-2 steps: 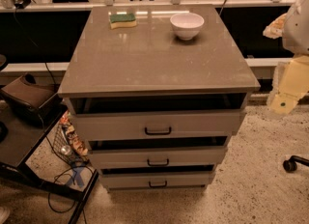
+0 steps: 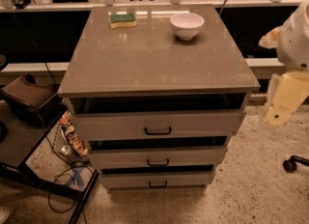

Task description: Open top drawer

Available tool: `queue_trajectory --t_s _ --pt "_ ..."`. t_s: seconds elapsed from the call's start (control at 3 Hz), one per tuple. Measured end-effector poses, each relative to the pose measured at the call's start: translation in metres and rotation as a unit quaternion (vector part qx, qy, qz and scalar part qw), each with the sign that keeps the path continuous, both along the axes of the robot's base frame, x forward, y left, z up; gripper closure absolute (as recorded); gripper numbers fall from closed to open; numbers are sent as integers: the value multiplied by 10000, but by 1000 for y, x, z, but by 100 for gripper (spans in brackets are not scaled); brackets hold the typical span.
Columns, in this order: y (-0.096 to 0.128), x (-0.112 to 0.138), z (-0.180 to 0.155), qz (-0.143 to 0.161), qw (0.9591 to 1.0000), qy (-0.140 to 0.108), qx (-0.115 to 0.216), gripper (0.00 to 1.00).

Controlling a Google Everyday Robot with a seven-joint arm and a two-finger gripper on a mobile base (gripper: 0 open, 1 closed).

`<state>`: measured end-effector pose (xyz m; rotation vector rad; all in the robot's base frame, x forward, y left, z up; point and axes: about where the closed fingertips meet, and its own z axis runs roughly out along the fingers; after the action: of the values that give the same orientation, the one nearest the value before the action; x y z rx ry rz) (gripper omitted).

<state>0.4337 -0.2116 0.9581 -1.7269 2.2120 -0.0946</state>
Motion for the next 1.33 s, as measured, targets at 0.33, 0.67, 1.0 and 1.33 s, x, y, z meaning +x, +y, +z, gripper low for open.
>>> queue_trajectory --t_s 0.33,0.67,1.0,1.33 --pt "11 -7 -37 135 9998 -133 105 0" --pt "26 -10 -80 293 9989 -378 -19 0" --pt "45 0 -120 411 9965 -668 -294 0" --pt "59 8 -149 453 9922 -865 -780 0"
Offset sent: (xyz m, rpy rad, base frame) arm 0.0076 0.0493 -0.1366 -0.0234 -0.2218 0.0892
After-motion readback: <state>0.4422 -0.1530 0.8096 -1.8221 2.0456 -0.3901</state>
